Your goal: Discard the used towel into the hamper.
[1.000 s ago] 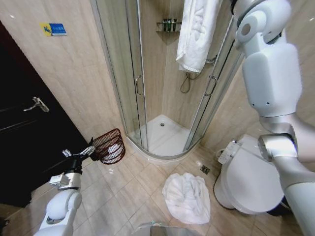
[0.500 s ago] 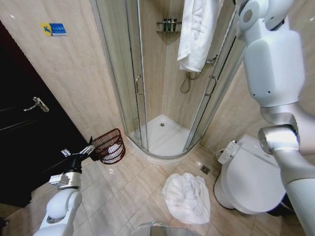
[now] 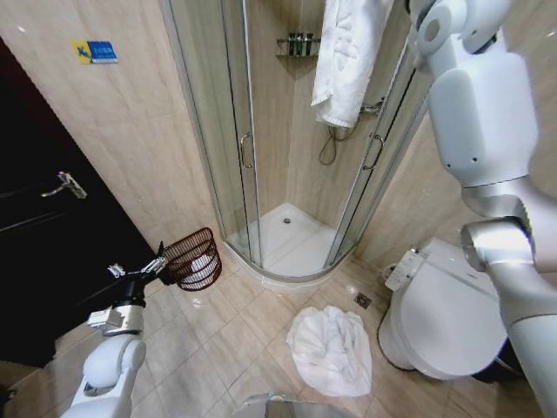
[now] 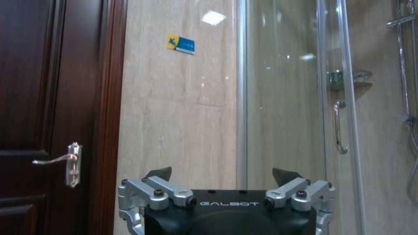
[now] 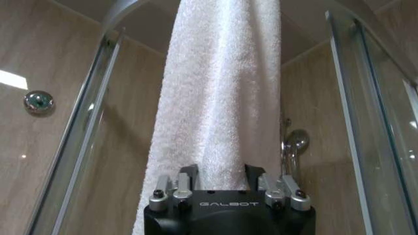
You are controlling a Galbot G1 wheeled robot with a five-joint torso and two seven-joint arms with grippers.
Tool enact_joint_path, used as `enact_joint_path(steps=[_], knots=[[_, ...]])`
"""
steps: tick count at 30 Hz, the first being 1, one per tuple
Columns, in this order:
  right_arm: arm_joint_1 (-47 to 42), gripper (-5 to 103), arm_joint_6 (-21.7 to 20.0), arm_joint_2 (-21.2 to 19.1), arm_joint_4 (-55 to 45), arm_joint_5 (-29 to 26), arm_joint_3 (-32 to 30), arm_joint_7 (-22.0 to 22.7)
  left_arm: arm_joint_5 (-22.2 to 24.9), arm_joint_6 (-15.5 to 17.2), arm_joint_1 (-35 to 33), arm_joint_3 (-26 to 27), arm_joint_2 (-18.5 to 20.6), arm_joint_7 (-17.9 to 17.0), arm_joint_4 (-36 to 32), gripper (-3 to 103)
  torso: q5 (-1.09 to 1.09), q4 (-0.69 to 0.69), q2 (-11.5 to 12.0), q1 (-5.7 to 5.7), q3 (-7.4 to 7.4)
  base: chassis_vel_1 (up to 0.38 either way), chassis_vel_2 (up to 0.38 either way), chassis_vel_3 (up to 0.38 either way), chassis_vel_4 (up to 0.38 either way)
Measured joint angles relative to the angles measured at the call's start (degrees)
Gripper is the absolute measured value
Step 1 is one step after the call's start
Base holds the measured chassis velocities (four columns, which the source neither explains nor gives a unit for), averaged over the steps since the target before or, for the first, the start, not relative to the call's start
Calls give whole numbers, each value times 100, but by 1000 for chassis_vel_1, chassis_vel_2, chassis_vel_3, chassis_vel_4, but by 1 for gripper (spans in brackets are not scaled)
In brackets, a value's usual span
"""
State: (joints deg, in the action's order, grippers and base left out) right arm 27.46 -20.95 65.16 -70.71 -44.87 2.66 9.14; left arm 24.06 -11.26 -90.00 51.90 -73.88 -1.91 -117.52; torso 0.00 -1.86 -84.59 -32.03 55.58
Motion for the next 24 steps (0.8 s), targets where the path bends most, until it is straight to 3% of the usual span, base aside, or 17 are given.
enact_joint_path(steps=[4, 5, 8, 11, 12, 24], knots=[[20, 33, 16, -12, 14, -48, -14, 4, -2, -5, 2, 8, -12, -2, -2, 100, 0, 0, 0, 0, 0, 0, 0, 0, 0], [20, 33, 16, -12, 14, -48, -14, 4, -2, -5, 2, 8, -12, -2, -2, 100, 0, 0, 0, 0, 0, 0, 0, 0, 0], [33, 16, 15, -35, -45, -91, 6, 37, -14, -5, 17, -5, -33, -3, -8, 100, 0, 0, 0, 0, 0, 0, 0, 0, 0], [33, 12, 11, -74, -161, -135, 25, 101, -26, -11, 19, -35, -51, -5, -12, 100, 0, 0, 0, 0, 0, 0, 0, 0, 0], [4, 4, 4, -116, -281, -179, 28, 152, -28, -25, 16, -48, -57, -7, -14, 100, -1, 0, 0, 0, 0, 0, 0, 0, 0], [-468, 3, -57, -642, -1239, -700, 7, 499, 40, -82, -27, 14, -92, -10, -69, 100, 1, 0, 0, 0, -1, 0, 0, 0, 0]])
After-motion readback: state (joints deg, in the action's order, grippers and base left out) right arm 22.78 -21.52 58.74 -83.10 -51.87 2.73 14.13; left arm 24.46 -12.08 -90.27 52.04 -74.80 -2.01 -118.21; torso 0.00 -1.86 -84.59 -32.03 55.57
